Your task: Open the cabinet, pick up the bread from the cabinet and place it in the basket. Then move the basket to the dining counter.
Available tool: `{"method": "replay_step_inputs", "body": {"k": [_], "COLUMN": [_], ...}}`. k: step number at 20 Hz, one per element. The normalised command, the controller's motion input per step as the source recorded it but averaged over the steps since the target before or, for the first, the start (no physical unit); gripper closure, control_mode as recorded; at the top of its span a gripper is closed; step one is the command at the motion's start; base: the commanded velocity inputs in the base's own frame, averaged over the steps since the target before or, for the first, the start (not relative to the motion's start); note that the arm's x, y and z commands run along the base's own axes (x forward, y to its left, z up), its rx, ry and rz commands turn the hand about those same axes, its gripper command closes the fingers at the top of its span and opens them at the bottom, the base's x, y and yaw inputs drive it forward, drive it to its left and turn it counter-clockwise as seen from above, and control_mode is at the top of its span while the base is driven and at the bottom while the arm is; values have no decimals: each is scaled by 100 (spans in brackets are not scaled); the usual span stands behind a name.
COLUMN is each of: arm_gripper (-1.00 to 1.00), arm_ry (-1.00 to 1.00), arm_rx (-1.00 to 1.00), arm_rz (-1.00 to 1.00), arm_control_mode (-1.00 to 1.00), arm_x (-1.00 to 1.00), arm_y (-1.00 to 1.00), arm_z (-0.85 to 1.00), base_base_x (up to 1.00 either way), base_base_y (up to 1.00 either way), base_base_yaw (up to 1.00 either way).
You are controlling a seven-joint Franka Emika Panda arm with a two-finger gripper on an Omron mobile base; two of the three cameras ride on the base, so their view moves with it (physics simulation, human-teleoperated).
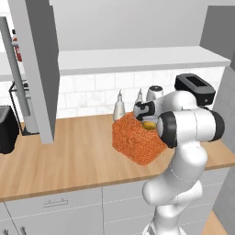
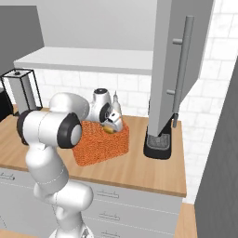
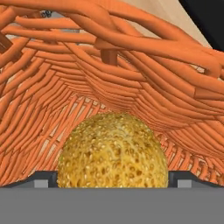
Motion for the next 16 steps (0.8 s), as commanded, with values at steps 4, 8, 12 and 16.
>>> {"method": "replay_step_inputs", "body": {"k": [4,8,12,16], "arm_gripper": [-100,-100,-100,-100], "arm_ry": [-2,-8,-13,-20], "arm_rx": [0,0,0,0], "arm_rz": [5,2,0,0], "arm_control_mode": [-100,-100,-100,-100], "arm_x": [0,7,11,11], "arm_y": [-24,-6,0,0], "arm_z": [0,4,11,12], "base_base_x": [0,0,0,0], "base_base_y": [0,0,0,0], "base_base_yaw": [0,0,0,0]}}
